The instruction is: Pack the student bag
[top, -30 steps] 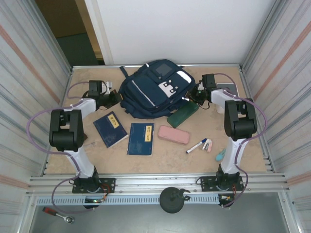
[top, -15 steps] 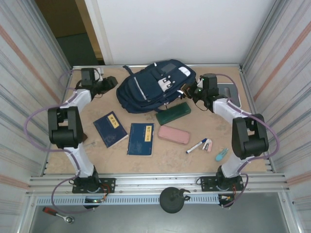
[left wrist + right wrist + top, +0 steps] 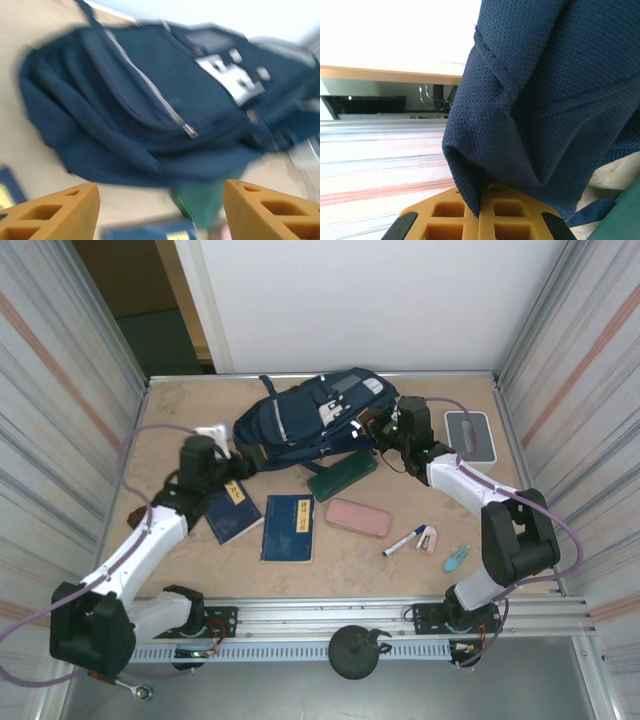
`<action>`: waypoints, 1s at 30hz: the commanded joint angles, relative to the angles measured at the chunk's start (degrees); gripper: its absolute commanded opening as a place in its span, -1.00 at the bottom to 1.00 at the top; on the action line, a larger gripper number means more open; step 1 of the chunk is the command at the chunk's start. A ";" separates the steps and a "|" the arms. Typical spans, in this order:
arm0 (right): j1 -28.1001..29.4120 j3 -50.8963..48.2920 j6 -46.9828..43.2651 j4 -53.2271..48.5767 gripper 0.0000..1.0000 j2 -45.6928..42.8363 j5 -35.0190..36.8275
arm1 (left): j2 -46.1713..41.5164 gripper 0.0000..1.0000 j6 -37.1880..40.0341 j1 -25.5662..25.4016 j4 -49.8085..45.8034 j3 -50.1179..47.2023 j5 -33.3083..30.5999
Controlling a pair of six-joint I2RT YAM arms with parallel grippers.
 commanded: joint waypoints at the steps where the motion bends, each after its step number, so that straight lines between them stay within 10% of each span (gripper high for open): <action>1: 1.76 3.22 1.65 6.49 -1.00 -0.56 0.16 | -0.94 0.27 2.49 -9.99 2.50 -3.25 -10.01; 8: 2.83 5.21 2.41 7.55 -1.00 2.08 -2.09 | 11.62 0.05 8.73 -24.08 13.92 -0.10 -17.85; 30: 2.04 4.72 2.78 8.01 -1.00 2.37 -4.97 | 33.47 -0.28 10.48 -21.55 23.42 10.58 -25.38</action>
